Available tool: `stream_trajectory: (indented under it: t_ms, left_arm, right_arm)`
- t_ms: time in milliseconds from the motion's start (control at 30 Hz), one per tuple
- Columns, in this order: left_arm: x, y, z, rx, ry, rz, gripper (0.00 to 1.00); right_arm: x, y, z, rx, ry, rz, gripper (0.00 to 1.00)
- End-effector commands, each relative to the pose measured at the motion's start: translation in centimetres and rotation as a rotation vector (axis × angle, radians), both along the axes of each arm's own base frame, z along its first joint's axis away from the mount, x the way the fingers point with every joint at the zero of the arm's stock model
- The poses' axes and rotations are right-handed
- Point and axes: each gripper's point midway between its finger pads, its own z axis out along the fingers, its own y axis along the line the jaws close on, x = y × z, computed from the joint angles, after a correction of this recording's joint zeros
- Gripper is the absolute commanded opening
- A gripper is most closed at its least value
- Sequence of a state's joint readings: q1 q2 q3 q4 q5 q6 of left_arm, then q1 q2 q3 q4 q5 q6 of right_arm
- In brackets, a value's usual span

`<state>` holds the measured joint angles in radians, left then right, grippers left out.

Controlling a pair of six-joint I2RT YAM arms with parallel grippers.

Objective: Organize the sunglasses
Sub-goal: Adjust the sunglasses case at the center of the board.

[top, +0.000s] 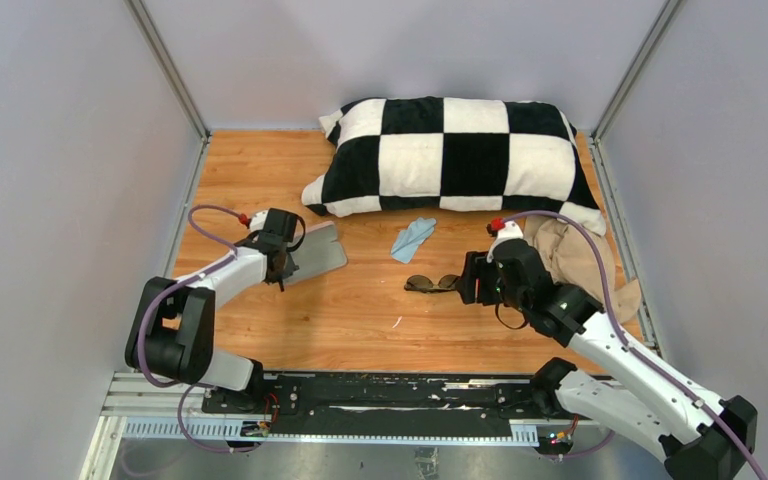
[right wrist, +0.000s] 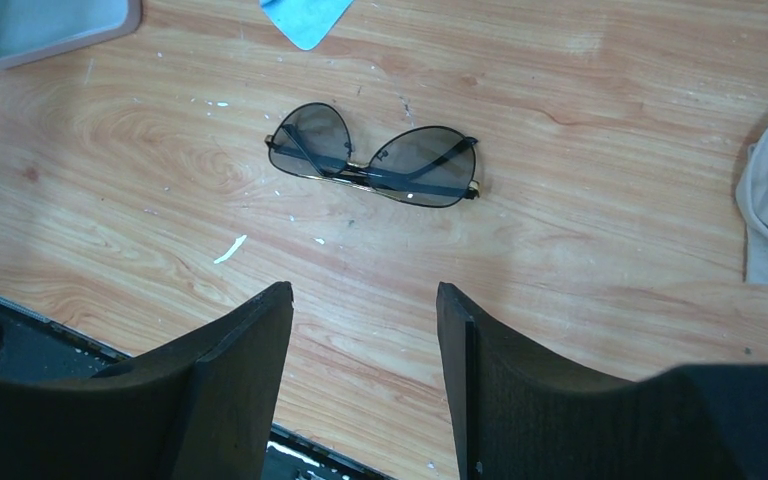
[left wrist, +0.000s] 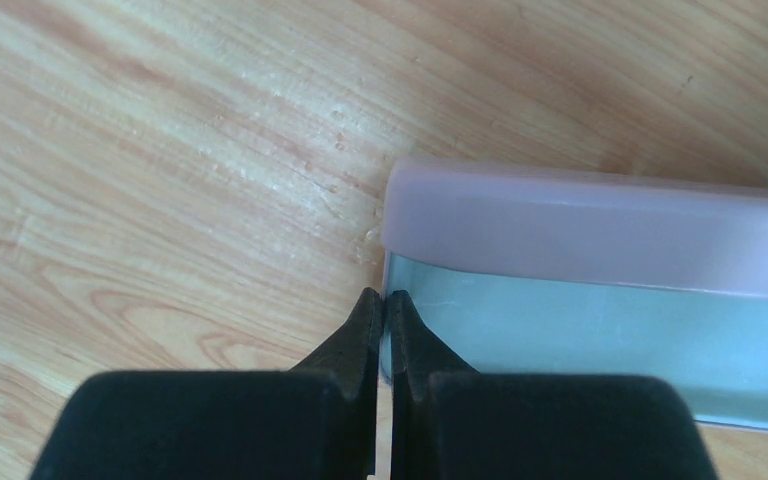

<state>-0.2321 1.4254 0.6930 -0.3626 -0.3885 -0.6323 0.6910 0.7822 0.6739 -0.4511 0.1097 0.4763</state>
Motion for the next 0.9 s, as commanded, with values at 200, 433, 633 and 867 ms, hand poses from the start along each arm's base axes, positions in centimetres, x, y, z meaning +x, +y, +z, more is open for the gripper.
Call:
stream_trajectory:
  t_ms: [200, 433, 633, 867]
  left_arm:
    - [-2.5, 2.0, -0.7, -0.055, -0.091, 0.366, 0.00]
    - [-3.2, 4.2, 0.0, 0.059, -0.029, 0.378, 0.00]
    - [-4.1, 4.0, -0.1, 0.036, -0.043, 0.355, 0.34]
    - [-4.1, 4.1, 4.2, -0.001, -0.173, 0.326, 0.64]
  right_arm:
    - [0.7, 2.0, -2.9, -0.041, 0.098, 0.074, 0.61]
    - [0.3, 5.8, -5.1, -0.161, 0.223, 0.273, 0.63]
    - [1.7, 7.5, -5.8, -0.212, 0.232, 0.268, 0.63]
    - [4.1, 11.6, -6.7, -0.259, 0.226, 0.342, 0.63]
